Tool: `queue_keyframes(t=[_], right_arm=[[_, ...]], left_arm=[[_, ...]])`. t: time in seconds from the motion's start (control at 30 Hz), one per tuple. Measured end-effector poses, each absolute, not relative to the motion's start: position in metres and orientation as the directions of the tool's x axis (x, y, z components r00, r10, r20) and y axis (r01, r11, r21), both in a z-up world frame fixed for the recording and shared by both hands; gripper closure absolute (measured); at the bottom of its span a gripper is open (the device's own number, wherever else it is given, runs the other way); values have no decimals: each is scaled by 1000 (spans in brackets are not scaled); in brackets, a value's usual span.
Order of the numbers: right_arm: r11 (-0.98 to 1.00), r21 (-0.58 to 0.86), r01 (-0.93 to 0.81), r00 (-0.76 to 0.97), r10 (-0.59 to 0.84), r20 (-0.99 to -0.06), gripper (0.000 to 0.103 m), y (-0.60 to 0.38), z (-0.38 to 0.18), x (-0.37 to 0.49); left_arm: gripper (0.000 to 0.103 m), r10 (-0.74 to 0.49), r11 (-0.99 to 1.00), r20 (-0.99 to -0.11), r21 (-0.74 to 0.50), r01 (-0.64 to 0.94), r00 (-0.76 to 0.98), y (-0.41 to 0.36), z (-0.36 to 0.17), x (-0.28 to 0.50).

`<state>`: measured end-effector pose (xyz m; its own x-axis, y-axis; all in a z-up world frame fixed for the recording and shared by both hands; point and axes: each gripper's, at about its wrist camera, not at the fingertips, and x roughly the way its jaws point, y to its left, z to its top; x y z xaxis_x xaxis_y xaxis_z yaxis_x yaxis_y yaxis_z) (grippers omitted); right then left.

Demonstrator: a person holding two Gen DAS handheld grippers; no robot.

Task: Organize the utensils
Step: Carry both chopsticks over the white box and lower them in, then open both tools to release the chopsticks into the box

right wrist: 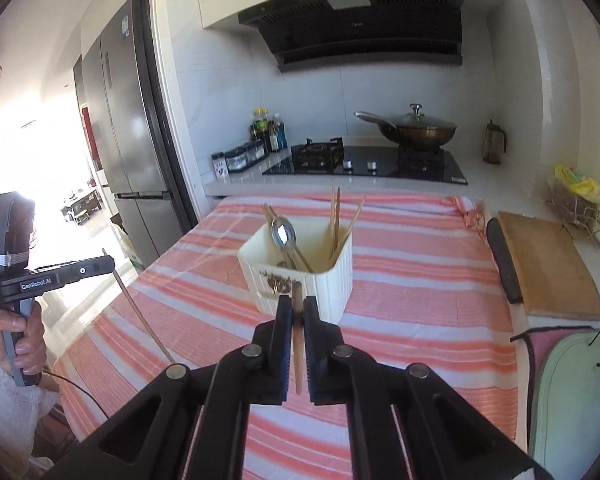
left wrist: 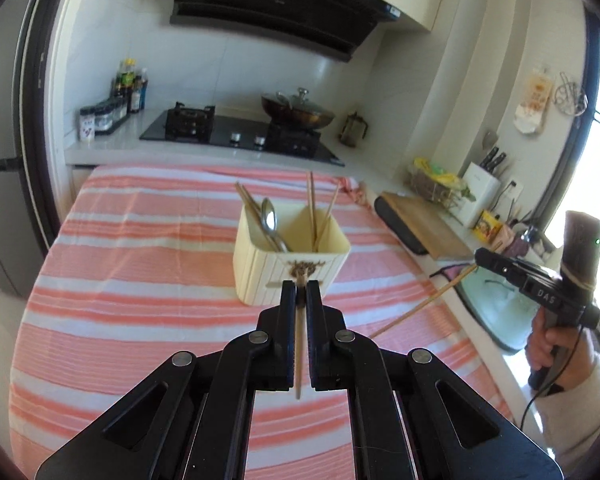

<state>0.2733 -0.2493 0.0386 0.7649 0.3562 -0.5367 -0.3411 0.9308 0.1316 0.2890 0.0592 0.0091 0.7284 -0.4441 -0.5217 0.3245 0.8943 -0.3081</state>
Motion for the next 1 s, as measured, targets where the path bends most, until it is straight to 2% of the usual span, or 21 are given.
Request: queue_keyframes(t=[0.27, 0.47, 0.63, 0.8, 0.97, 1.0], right_arm=[[941, 68, -332, 834, 327, -444, 97, -236, 107, 341], [937, 36, -347, 866, 335, -371, 97, -218, 135, 383], [931, 34, -364, 859, 350, -373, 97, -204, 119, 417], [922, 7, -387, 834, 353, -424, 97, -187, 72, 456], [905, 73, -419, 724, 382, -575, 96, -175, 12, 499], [906, 78, -415, 704, 374, -604, 96, -173, 3, 506]], left_arm=[[100, -369, 926, -386, -235, 296, 846, 47, 91, 347], [100, -314, 946, -363, -200, 256, 877, 25, 97, 407], [100, -304, 952, -437, -185, 246, 847, 8, 67, 445], [100, -301, 953, -539, -191, 234, 786, 0, 24, 475], [99, -282, 959, -630, -176, 221, 723, -5, -15, 493], [93, -276, 961, -639, -174, 215, 718, -5, -20, 493]])
